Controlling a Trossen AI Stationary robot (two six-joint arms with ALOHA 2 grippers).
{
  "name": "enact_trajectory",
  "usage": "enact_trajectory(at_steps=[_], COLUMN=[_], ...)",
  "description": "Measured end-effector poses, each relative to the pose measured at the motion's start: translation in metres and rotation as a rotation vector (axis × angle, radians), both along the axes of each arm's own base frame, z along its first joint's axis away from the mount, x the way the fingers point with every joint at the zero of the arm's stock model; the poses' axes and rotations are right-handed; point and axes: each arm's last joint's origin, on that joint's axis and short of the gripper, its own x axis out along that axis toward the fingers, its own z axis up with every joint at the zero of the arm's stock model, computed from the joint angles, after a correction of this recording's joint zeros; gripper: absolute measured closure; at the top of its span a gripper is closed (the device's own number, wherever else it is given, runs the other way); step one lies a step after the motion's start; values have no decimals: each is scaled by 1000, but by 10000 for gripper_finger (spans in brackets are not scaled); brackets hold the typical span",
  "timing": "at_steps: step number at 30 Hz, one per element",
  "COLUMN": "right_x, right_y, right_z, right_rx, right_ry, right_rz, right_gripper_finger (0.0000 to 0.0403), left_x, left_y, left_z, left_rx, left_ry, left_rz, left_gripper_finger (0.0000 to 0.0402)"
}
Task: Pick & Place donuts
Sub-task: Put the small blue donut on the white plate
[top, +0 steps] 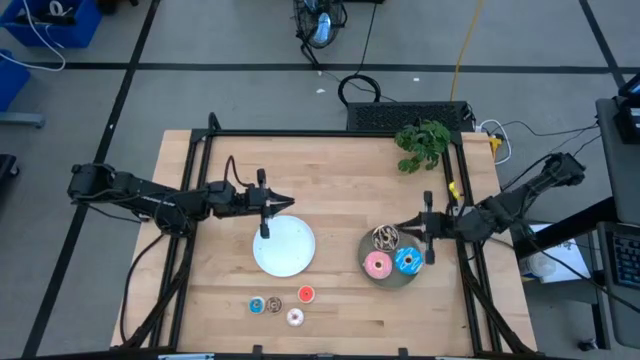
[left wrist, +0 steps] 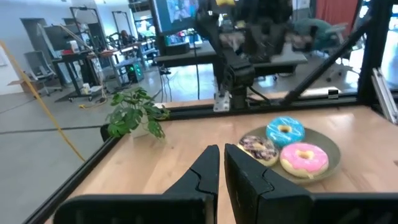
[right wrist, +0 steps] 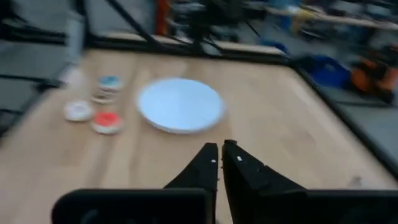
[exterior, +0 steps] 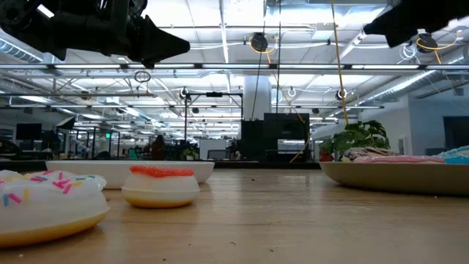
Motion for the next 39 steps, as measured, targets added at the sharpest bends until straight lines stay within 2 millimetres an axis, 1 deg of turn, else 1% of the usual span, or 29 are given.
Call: enact_trajectory(at_steps=[5, 7, 9, 12, 14, 18, 20, 24, 28, 31, 35, 39], right_x=[-2, -4, -5, -8, -10, -12, -13, -15, -20, -24, -29, -33], right_y=[-1, -6, -11, -15, -17, -19, -19, -20, -21, -22, -25, -26], right_z=[-29, -41, -53, -63, -64, -67, -65, -61, -56, -53, -55, -53], right_rx=[3, 0, 3, -1, -31, -102, -104, -110, -110, -99, -75, -39], right_ry=[-174, -220, -220, -209, -222, -236, -253, -294, -343, -369, -350, -371], right_rz=[244, 248, 218, 216, 222, 201, 203, 204, 229, 246, 219, 215], right_gripper_finger=[401, 400, 401, 402, 402, 402, 402, 402, 402, 402, 402, 402], left_x=[0, 0, 0, 0, 0, -1, -1, -2, -2, -1, -1, -4], left_y=[5, 7, 9, 11, 11, 13, 14, 14, 12, 7, -2, -8], left_z=[1, 1, 2, 1, 1, -1, -5, -12, -10, -11, -12, -1], left_rx=[1, 20, 37, 39, 31, -4, -33, -43, -125, -184, -180, -157], left_ry=[-14, -12, -10, -6, -1, 9, 44, 121, 85, 82, 106, 33], left_rz=[24, 33, 40, 48, 51, 134, 159, 158, 156, 126, 32, -50], left_gripper_finger=[369, 369, 369, 369, 369, 369, 369, 369, 369, 369, 369, 369])
